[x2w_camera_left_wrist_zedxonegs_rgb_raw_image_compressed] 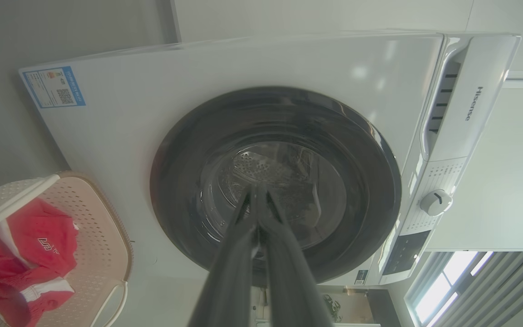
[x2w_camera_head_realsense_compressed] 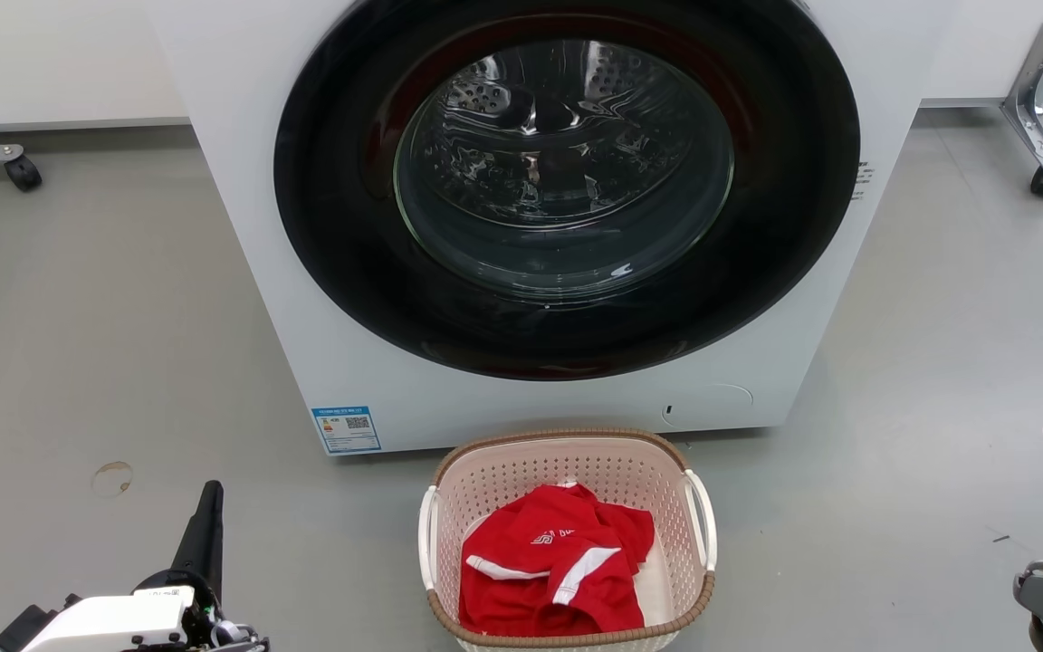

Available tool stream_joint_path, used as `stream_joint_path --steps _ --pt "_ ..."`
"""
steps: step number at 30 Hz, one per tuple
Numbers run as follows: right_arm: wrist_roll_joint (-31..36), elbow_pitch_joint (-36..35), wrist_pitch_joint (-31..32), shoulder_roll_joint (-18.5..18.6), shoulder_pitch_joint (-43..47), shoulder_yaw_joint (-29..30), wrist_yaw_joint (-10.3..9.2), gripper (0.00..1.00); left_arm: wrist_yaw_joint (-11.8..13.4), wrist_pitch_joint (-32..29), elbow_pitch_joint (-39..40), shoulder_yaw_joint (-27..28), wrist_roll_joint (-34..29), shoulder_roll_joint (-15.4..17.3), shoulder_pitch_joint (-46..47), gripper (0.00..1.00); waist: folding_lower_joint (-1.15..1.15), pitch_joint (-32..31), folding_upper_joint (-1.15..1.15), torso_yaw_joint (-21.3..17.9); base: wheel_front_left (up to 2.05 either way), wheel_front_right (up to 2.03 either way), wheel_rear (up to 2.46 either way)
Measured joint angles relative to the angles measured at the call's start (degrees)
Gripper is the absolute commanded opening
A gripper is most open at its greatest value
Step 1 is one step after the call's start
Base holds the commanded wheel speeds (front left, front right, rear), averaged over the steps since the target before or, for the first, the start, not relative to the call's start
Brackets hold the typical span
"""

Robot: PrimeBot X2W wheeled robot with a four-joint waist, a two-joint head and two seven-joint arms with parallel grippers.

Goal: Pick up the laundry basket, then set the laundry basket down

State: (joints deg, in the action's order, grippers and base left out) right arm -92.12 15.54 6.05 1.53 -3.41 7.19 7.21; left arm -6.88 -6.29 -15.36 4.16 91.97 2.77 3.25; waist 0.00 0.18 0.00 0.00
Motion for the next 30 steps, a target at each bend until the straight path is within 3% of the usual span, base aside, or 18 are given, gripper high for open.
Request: stream_joint_path --steps 30 --pt "-0.03 0.00 0.00 -0.01 0.00 0.13 0.00 0.00 0.00 0.00 0.00 0.13 0.00 -0.07 0.00 0.00 0.00 0.00 0.00 0.00 0.00 0.00 0.00"
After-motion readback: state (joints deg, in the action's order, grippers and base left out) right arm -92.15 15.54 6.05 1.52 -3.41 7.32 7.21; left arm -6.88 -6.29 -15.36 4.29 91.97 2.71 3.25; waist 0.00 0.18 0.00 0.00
